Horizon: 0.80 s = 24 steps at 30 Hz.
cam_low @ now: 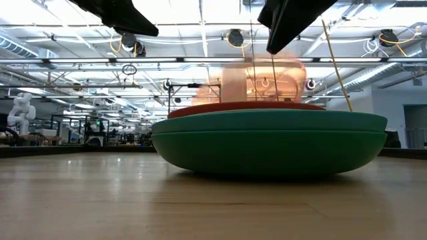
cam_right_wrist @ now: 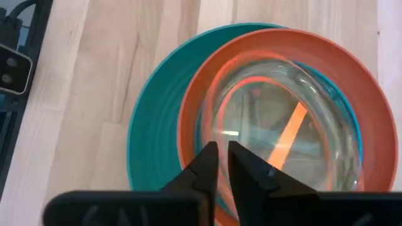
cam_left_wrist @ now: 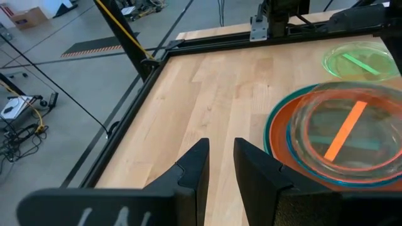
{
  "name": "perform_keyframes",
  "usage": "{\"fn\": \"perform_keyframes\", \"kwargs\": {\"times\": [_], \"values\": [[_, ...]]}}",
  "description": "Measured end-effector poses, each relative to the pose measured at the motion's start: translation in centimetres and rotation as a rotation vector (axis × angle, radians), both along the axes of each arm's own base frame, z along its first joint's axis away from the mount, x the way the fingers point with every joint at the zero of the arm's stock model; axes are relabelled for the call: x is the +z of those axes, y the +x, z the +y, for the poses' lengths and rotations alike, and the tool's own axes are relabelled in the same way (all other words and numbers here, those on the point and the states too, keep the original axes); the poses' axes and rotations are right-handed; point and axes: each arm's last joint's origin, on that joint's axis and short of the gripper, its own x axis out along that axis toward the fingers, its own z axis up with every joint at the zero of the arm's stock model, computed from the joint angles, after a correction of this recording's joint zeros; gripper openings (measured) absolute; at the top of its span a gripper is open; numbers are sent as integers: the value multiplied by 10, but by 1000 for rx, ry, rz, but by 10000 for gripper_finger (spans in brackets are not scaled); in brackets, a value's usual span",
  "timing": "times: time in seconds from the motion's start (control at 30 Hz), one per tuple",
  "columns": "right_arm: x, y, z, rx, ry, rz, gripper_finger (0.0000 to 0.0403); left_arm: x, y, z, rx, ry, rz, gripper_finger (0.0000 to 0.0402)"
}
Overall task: Stack plastic plates
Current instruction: Stack the transparent orange plate on the transparent blue plate, then stack the transparent green plate on the transparent orange plate
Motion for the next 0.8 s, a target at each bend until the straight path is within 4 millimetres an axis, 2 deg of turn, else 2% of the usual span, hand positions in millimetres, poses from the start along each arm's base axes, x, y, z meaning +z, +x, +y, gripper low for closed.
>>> {"fn": "perform_keyframes", "kwargs": {"times": [0.37,0.8], "values": [[-1,2,-3,-39,14,5,85,0,0,0,0,0,0,81],[-5,11,-14,-114,-41,-33,90,0,0,0,0,0,1,81]]}}
